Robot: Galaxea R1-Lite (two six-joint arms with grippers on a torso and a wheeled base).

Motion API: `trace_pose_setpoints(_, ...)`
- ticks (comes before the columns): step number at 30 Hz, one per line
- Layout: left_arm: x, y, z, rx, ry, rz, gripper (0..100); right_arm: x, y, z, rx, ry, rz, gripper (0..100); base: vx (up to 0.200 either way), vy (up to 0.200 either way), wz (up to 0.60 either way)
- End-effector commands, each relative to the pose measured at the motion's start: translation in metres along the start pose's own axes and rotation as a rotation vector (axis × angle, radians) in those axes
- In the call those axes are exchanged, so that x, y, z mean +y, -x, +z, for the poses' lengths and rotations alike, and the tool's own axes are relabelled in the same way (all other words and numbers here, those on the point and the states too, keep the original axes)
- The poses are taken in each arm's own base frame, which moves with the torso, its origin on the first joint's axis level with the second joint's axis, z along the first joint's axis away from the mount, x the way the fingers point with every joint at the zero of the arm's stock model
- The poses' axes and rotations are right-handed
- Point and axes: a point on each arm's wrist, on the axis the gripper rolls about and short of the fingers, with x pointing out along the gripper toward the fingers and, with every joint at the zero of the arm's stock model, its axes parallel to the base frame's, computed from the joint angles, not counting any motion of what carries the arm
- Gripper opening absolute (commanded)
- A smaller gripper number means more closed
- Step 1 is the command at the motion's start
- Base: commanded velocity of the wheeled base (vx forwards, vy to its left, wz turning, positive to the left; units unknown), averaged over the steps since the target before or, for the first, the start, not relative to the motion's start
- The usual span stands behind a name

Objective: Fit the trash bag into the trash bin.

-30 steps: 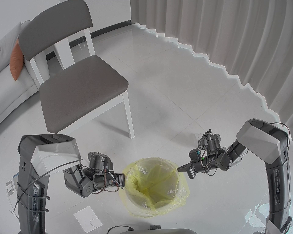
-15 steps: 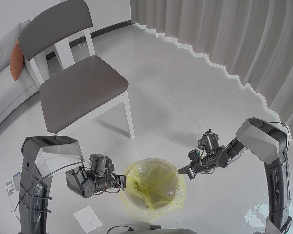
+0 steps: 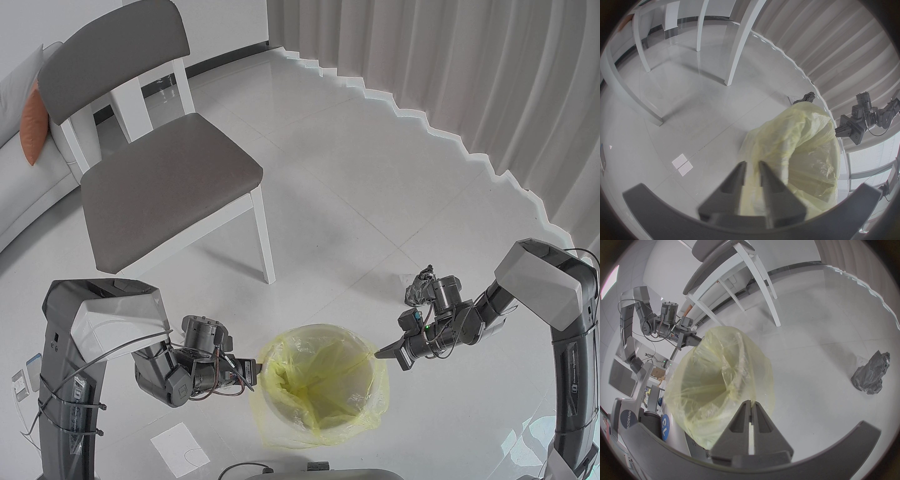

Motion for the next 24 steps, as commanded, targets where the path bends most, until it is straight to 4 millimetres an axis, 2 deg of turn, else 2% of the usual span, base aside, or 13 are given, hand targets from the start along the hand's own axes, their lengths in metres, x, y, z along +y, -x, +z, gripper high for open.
trace_pose_setpoints(1, 0.001, 0.004, 0.0, -0.001, 0.002, 0.005, 100, 0.001, 0.003, 0.001, -0.012, 0.007, -0.005, 0, 0.0, 0.0, 0.0)
trace_pose_setpoints(2, 0.001, 0.006, 0.001, -0.002, 0.003, 0.006, 100, 0.001, 0.003, 0.001, -0.013, 0.008, -0.006, 0, 0.0, 0.0, 0.0)
trace_pose_setpoints(3, 0.002, 0.008, 0.002, -0.005, 0.006, 0.009, 100, 0.001, 0.003, 0.001, -0.013, 0.008, -0.006, 100, 0.0, 0.0, 0.0)
trace_pose_setpoints(9, 0.005, 0.013, 0.002, -0.004, 0.014, 0.017, 100, 0.001, 0.009, 0.003, -0.029, 0.005, -0.015, 100, 0.0, 0.0, 0.0)
trace_pose_setpoints(15, 0.008, 0.018, 0.003, -0.008, 0.02, 0.024, 100, -0.002, 0.026, 0.005, -0.046, -0.005, -0.04, 100, 0.0, 0.0, 0.0)
trace_pose_setpoints(24, 0.021, 0.021, 0.005, -0.016, 0.038, 0.058, 100, -0.019, 0.043, -0.002, -0.061, -0.04, -0.086, 100, 0.0, 0.0, 0.0)
